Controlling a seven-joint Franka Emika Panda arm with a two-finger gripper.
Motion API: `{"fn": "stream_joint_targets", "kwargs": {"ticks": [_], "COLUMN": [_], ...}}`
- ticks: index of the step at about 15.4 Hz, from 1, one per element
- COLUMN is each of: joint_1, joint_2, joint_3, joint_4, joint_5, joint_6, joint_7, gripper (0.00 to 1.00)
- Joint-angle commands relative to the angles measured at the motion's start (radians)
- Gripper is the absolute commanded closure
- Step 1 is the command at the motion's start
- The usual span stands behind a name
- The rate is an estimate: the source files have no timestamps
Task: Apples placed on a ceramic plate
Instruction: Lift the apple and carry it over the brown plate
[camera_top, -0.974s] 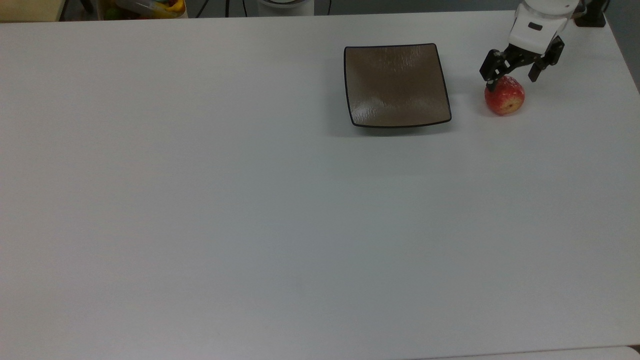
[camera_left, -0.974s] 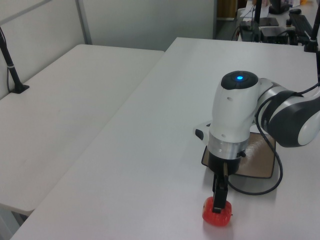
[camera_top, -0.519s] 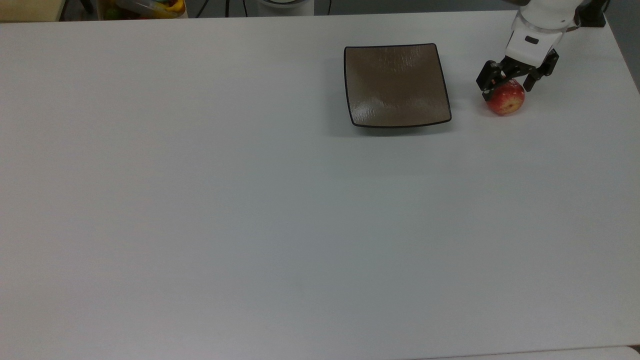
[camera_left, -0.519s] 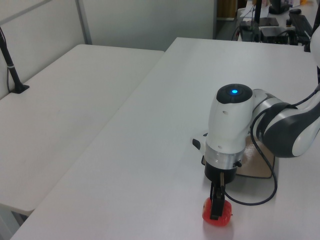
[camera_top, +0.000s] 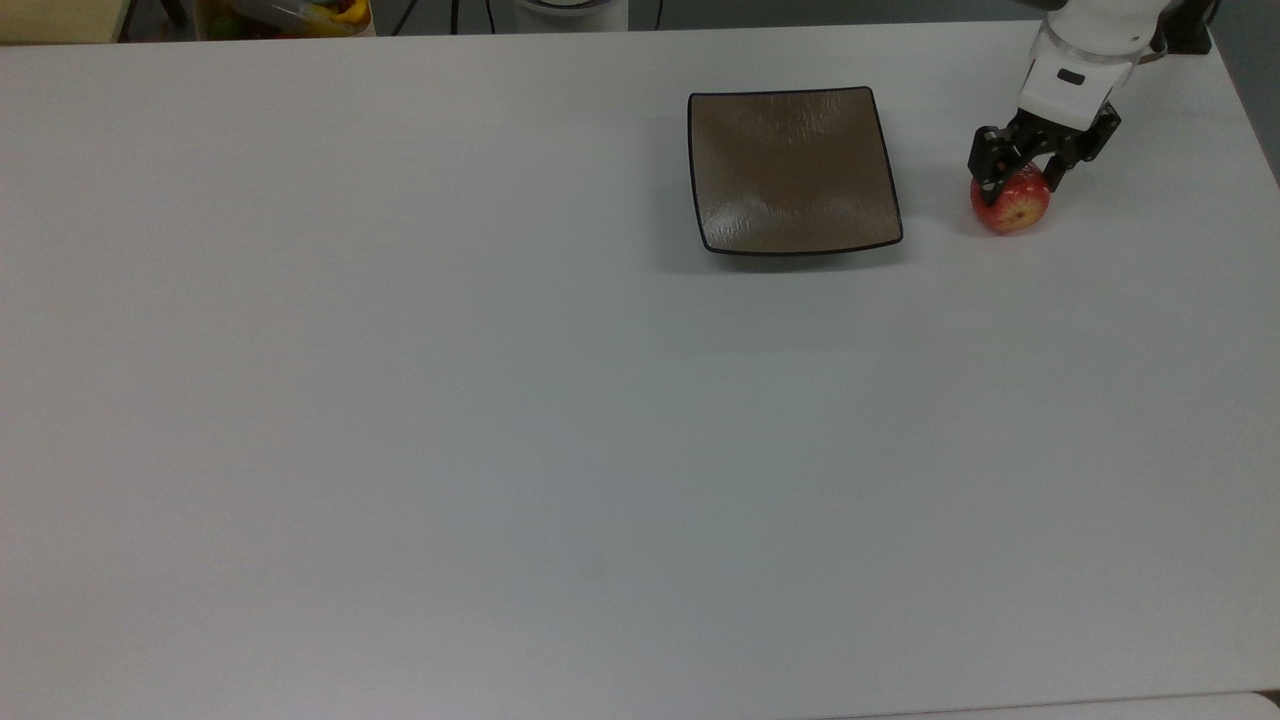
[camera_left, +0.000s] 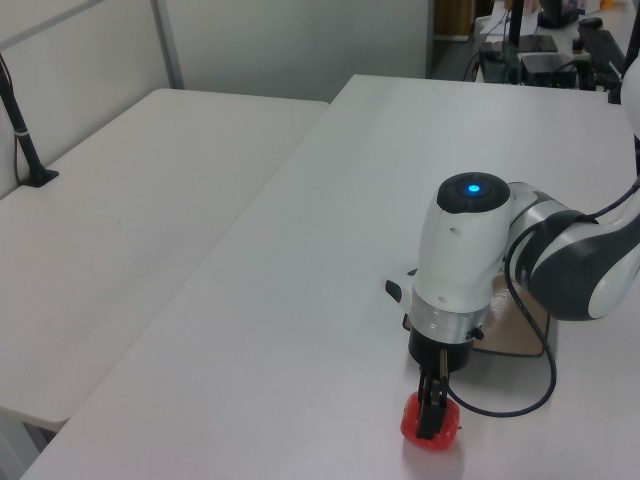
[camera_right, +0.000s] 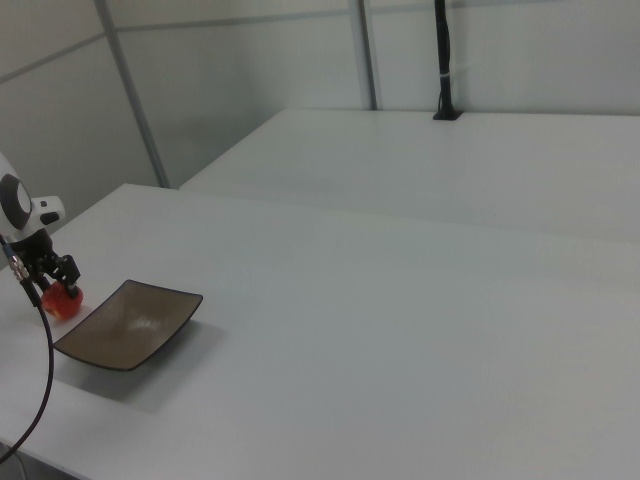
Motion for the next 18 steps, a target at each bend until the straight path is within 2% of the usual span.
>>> {"fn": "stream_joint_targets", "kwargs": {"ticks": [1, 7, 11, 17, 18], "joint_1": [-0.010, -0.088, -0.154, -0.210, -0.210], "joint_2": [-0.073, -0.241, -0.291, -0.288, -0.288], "joint_3": [-0.006, -0.006, -0.008, -0.008, -0.008], "joint_4": [-0.004, -0.118, -0.190, -0.231, -0.244], "joint_5": [-0.014, -0.002, -0.002, -0.002, -0.002], "joint_6": [0.011, -0.003, -0.009, -0.052, -0.052], "joint_7": [0.027, 0.021, 0.010, -0.042, -0.053], "gripper": [0.57, 0.57, 0.55, 0.52, 0.37]}}
